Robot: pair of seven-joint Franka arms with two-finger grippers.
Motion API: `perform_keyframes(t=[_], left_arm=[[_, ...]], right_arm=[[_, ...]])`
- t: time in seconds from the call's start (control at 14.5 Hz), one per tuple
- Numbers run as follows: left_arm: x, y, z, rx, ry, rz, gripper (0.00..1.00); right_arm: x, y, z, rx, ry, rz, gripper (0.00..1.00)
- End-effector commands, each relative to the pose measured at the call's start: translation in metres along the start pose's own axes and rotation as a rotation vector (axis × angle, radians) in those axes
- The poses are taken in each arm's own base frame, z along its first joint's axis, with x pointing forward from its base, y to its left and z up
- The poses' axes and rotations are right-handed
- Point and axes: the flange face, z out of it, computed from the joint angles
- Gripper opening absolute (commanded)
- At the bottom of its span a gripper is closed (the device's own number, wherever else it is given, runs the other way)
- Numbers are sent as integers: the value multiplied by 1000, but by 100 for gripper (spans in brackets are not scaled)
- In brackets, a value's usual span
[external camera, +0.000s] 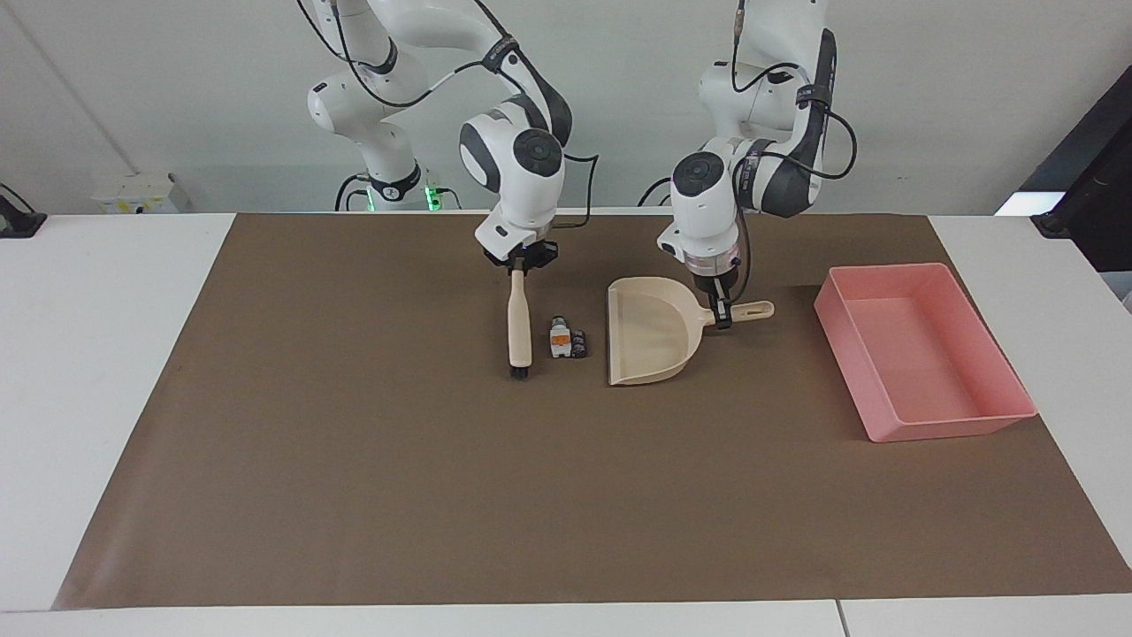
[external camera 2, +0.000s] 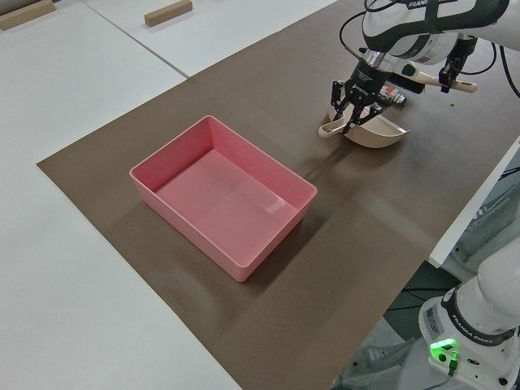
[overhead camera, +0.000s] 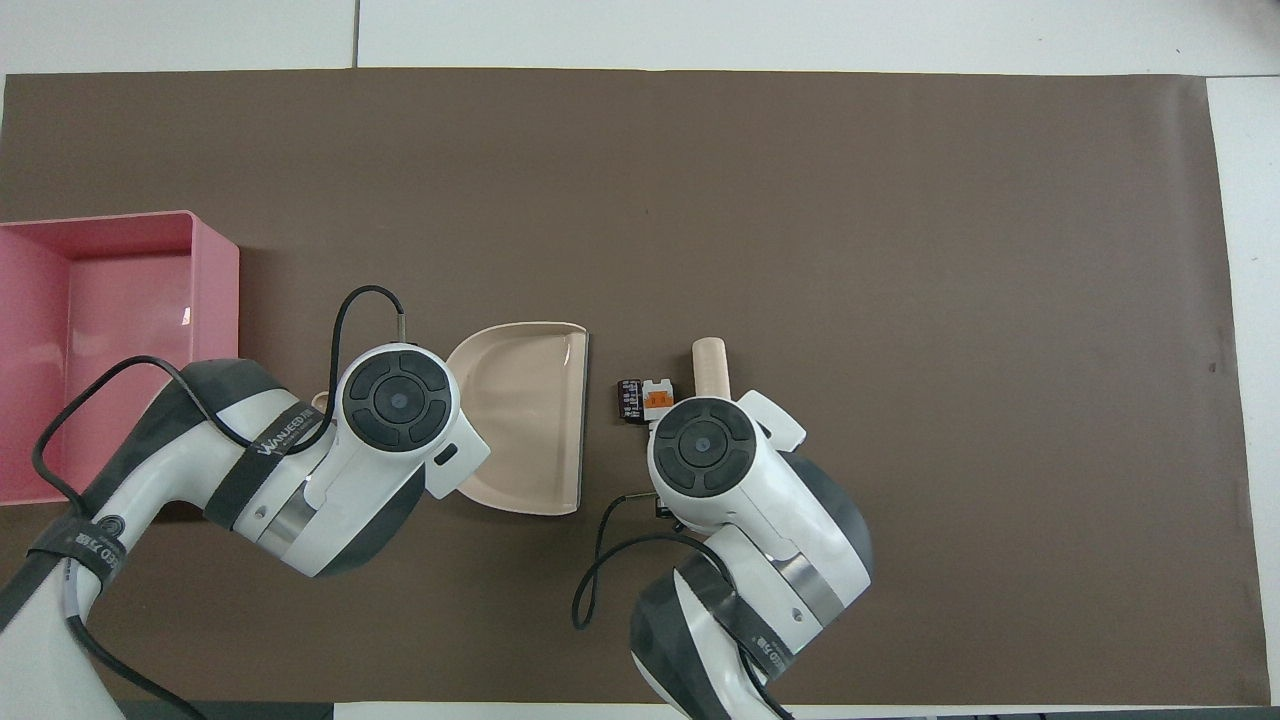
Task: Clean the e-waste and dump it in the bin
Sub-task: 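Sweep the electronic part into the dustpan with the right gripper's brush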
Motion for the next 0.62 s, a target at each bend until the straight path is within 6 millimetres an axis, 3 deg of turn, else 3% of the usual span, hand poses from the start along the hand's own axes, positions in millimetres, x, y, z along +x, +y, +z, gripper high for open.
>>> perform_keyframes(t=[0.0, 0.28, 0.34, 0.55], left_arm=[[6, 0, 2, -5, -38, 27, 1], [7, 2, 4, 0, -49, 33, 1], [8, 3, 4, 0, -49, 36, 1], [8, 2, 3, 3, -46, 36, 1]], right_arm=[[8, -29, 8, 1, -31, -24, 0], [0, -55, 2, 151, -98, -88, 0], [-8, -69, 0, 205, -96, -124, 0], [-22, -98, -3, 484, -148, -157, 0]])
